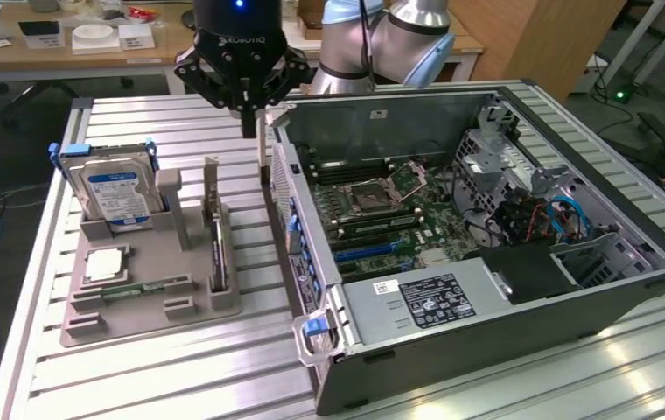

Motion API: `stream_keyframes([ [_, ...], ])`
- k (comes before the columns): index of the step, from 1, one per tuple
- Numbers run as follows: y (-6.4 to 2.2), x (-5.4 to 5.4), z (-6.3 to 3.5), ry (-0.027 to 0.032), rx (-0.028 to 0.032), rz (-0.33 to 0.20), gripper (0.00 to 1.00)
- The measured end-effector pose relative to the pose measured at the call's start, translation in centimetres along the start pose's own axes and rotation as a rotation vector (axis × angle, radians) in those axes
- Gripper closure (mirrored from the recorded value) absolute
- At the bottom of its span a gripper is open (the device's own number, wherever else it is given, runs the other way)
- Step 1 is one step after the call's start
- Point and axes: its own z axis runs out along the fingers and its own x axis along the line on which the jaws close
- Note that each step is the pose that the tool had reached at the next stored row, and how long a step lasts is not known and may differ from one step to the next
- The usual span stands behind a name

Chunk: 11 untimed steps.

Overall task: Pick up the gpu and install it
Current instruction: 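Reach for the gpu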

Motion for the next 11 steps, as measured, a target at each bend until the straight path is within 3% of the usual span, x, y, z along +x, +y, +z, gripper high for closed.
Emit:
stream_keyframes([
  [11,-0.12,1.6,-0.04,0.0000,0.0000,0.000,0.89],
])
